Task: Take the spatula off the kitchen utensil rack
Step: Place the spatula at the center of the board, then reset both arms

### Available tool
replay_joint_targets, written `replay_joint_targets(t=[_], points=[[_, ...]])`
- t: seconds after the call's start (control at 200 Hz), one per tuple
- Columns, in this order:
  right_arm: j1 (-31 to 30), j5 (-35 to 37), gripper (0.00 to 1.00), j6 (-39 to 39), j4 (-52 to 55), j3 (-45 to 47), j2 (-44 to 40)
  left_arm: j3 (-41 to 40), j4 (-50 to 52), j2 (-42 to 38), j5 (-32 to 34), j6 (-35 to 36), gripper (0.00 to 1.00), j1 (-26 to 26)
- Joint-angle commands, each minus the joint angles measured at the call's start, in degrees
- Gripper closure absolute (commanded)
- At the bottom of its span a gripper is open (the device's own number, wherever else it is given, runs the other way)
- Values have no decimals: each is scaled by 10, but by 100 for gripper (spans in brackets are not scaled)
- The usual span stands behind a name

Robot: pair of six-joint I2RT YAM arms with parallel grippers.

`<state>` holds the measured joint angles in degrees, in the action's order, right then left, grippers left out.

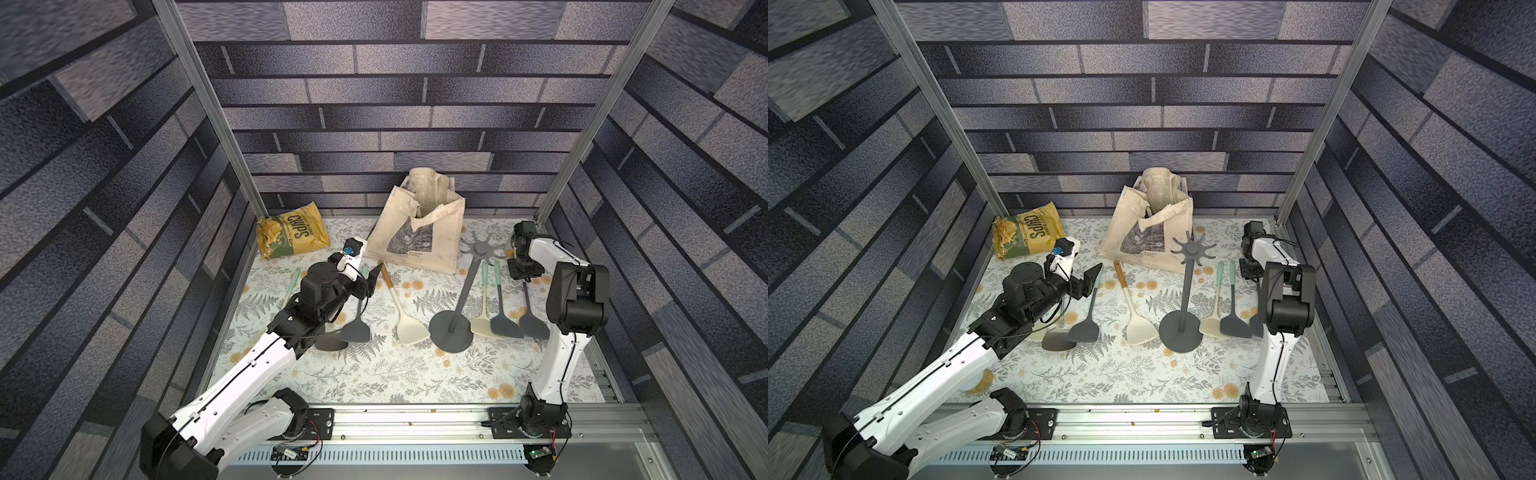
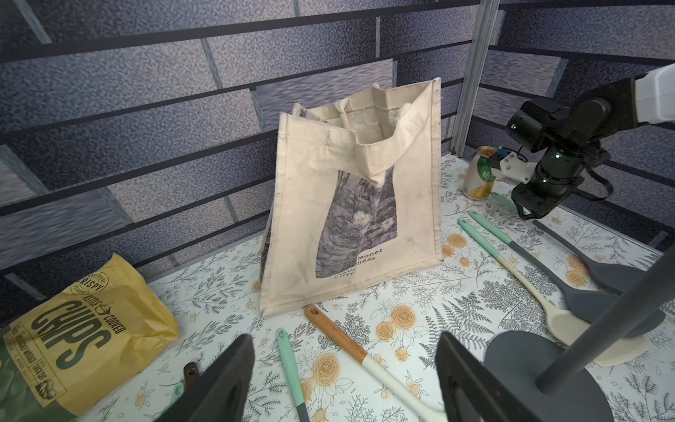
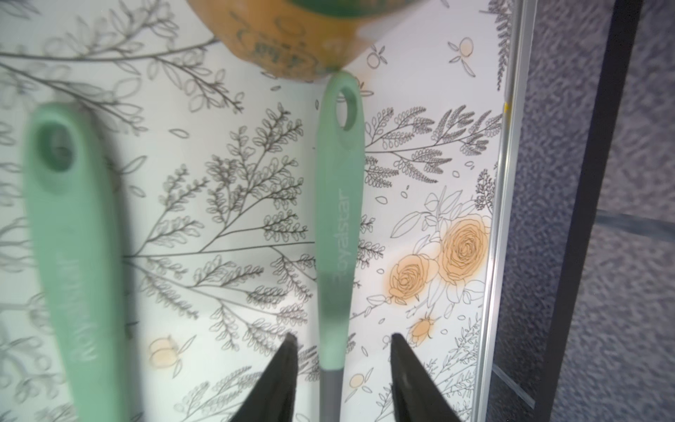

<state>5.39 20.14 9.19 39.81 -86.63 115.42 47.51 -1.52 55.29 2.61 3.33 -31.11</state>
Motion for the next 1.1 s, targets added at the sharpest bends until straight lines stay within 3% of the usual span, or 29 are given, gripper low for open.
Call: replay_joint_targets(t=[0.0, 0.07, 0.135, 0.235, 0.331, 0.506, 0.616, 0.706, 0.766, 0.876, 0.932, 1.032, 1.092], points=[[3, -78, 42, -37, -31, 32, -101, -16, 7, -27, -16, -40, 15, 46], [3, -118, 27, -59, -77, 81, -162, -27, 0, -38, -26, -52, 12, 83], [4, -152, 16, -90, -140, 139, -222, -35, -1, -44, -32, -63, 0, 121], [3, -204, 0, -150, -275, 246, -301, -48, 7, -38, -41, -81, 0, 181], [3, -223, 0, -197, -400, 354, -349, -79, -11, -32, -24, -106, 0, 230], [2, -212, 0, -192, -608, 503, -375, -145, -80, -9, -20, -137, 0, 301], [-3, -190, 0, -171, -655, 551, -349, -182, -148, 21, 24, -119, 0, 312], [-21, -154, 0, -162, -827, 638, -335, -218, -235, 54, 61, -96, 0, 313], [-48, -120, 0, -139, -861, 667, -345, -239, -304, 92, 75, -77, 0, 314], [-107, -97, 0, -67, -1092, 727, -251, -242, -380, 188, 74, -45, 0, 311], [-137, -74, 0, -39, -1011, 710, -280, -214, -325, 225, 71, -48, 0, 310], [-128, -72, 0, -52, -993, 693, -271, -246, -448, 288, 89, 15, 0, 259], [-125, -73, 0, -57, -967, 684, -276, -238, -420, 280, 95, 5, 0, 265]])
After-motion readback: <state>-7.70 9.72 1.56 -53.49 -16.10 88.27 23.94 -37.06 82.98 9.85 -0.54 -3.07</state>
